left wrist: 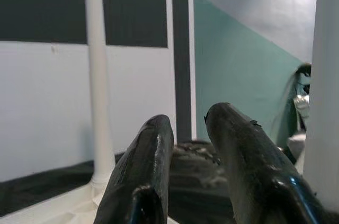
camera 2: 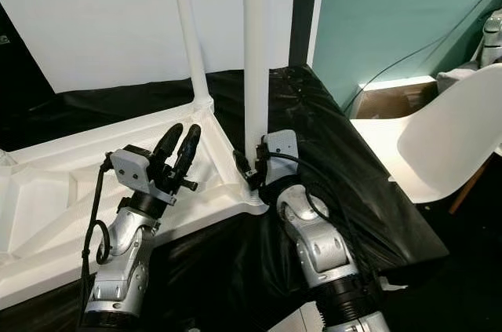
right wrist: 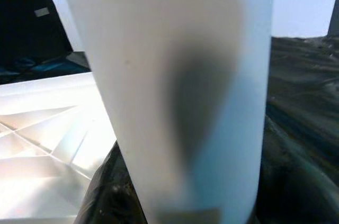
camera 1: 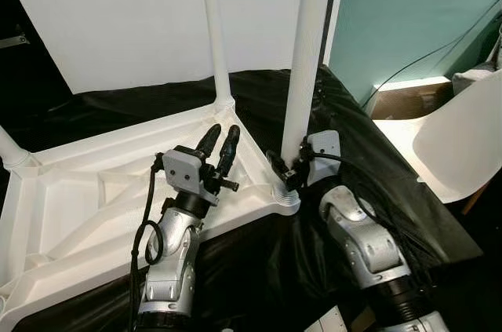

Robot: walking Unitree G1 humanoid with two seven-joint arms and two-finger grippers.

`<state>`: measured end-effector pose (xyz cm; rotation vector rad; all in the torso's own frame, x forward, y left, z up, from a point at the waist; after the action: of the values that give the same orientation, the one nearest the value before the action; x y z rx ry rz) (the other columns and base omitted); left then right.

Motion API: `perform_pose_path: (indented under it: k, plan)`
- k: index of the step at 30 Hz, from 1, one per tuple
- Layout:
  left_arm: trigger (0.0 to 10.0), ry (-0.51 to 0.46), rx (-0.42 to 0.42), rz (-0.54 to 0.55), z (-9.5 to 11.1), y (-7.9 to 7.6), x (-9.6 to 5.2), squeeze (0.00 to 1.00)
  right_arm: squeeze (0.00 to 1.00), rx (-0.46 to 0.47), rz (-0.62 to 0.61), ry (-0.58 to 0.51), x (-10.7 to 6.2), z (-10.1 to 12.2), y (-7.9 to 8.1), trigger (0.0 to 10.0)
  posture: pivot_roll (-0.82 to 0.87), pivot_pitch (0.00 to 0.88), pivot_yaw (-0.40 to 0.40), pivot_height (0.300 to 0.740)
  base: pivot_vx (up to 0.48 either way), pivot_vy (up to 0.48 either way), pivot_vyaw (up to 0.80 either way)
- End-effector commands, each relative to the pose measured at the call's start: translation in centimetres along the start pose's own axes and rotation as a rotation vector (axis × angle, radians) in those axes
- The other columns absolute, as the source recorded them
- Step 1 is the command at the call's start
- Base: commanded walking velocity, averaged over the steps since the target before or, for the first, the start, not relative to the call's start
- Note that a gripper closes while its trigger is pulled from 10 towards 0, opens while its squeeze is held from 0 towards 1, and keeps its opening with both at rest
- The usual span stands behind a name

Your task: Building children table

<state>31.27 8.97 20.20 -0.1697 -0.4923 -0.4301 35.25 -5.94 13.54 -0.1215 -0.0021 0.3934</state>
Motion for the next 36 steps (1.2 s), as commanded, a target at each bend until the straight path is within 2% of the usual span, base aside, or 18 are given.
perform_pose_path:
  k: [1,2,3,4,5,7,8,9,10,15,18,19,20,22,24,26,31,36]
  plan:
    - [10.0,-0.034,-0.099,0.178,0.1,0.3,0.2,0.00,0.00,-0.015,-0.053,0.248,-1.3,-6.8,-0.7,10.0,0.00,0.012,0.069,0.740,0.000,0.000,0.00]
    - [10.0,-0.034,-0.099,0.178,0.1,0.3,0.2,0.00,0.00,-0.015,-0.053,0.248,-1.3,-6.8,-0.7,10.0,0.00,0.012,0.069,0.740,0.000,0.000,0.00]
    - [10.0,-0.035,-0.098,0.167,0.2,0.2,0.2,0.00,0.66,-0.025,-0.048,0.240,-1.1,-6.8,-0.4,10.0,0.01,0.011,0.066,0.740,0.000,0.000,0.00]
    - [10.0,-0.035,-0.098,0.167,0.2,0.2,0.2,0.00,0.66,-0.025,-0.048,0.240,-1.1,-6.8,-0.4,10.0,0.01,0.011,0.066,0.740,0.000,0.000,0.00]
    - [10.0,-0.035,-0.099,0.161,0.3,0.0,0.2,0.00,1.00,-0.028,-0.038,0.234,-1.1,-6.8,-0.1,10.0,0.01,0.011,0.063,0.740,0.000,0.000,0.00]
    - [10.0,-0.020,-0.093,0.149,-0.1,-0.1,0.0,0.00,1.00,-0.069,-0.023,0.185,-0.7,-6.3,0.3,10.0,0.00,0.010,0.060,0.740,0.000,0.000,0.00]
    - [10.0,-0.010,-0.090,0.141,-0.4,-0.2,-0.1,0.00,0.29,-0.085,-0.017,0.167,-0.7,-6.0,0.3,10.0,-0.01,0.013,0.058,0.740,0.000,0.000,0.00]
    - [10.0,-0.010,-0.090,0.141,-0.4,-0.2,-0.1,0.00,0.29,-0.085,-0.017,0.167,-0.7,-6.0,0.3,10.0,-0.01,0.013,0.058,0.740,0.000,0.000,0.00]
    - [10.0,-0.002,-0.087,0.133,-0.6,-0.3,-0.2,0.00,0.00,-0.098,-0.012,0.156,-0.7,-5.8,0.3,10.0,-0.01,0.014,0.058,0.740,0.000,0.000,0.00]
    - [10.0,0.067,-0.093,0.060,-2.0,-1.4,-0.6,0.00,0.00,-0.161,0.003,0.114,-1.1,-5.0,-0.5,10.0,-0.03,0.018,0.060,0.740,0.000,0.000,0.00]
    - [10.0,0.168,-0.109,-0.089,-3.6,-3.1,-1.5,0.00,0.00,-0.222,0.021,0.065,-1.6,-4.0,-1.3,10.0,-0.05,0.022,0.062,0.740,0.000,0.000,0.00]
    - [10.0,0.168,-0.109,-0.089,-3.6,-3.1,-1.5,0.00,0.00,-0.222,0.021,0.065,-1.6,-4.0,-1.3,10.0,-0.05,0.022,0.062,0.740,0.000,0.000,0.00]
    - [10.0,0.237,-0.120,-0.173,-4.6,-3.8,-2.2,0.00,0.00,-0.251,0.030,0.042,-1.9,-3.4,-1.8,10.0,-0.06,0.021,0.063,0.740,0.000,0.000,0.00]
    - [10.0,0.237,-0.120,-0.173,-4.6,-3.8,-2.2,0.00,0.00,-0.251,0.030,0.042,-1.9,-3.4,-1.8,10.0,-0.06,0.021,0.063,0.740,0.000,0.000,0.00]
    - [10.0,0.358,-0.110,-0.314,-6.4,-4.5,-3.8,0.00,0.00,-0.291,0.041,0.002,-2.1,-2.5,-2.8,10.0,-0.07,0.020,0.067,0.740,0.000,0.000,0.00]
    - [10.0,0.407,-0.102,-0.365,-7.0,-4.6,-4.5,0.00,0.00,-0.304,0.052,-0.017,-2.1,-1.9,-2.9,10.0,-0.08,0.020,0.069,0.740,0.000,0.000,0.00]
    - [10.0,0.530,-0.097,-0.475,-8.7,-5.1,-6.2,0.00,0.00,-0.329,0.104,-0.074,-2.1,-0.3,-2.4,10.0,-0.08,0.014,0.073,0.740,0.000,0.000,0.00]
    - [10.0,0.580,-0.084,-0.511,-9.5,-5.4,-6.7,0.00,0.00,-0.325,0.131,-0.093,-2.1,0.2,-1.9,10.0,-0.08,0.012,0.073,0.740,0.000,0.000,0.00]
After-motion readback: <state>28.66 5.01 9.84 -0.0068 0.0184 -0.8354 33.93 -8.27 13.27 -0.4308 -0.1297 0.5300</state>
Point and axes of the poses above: a point about 5 cm out from each wrist's last joint towards the gripper, its own x axis pointing out of the wrist towards the gripper, its own z axis along the axis of the wrist's last joint, y = z × x, the point moved 6 cm from there along x, pointing out of the wrist towards the gripper, and after that the axes turned 4 degrees about -x, right-handed, at the moved point
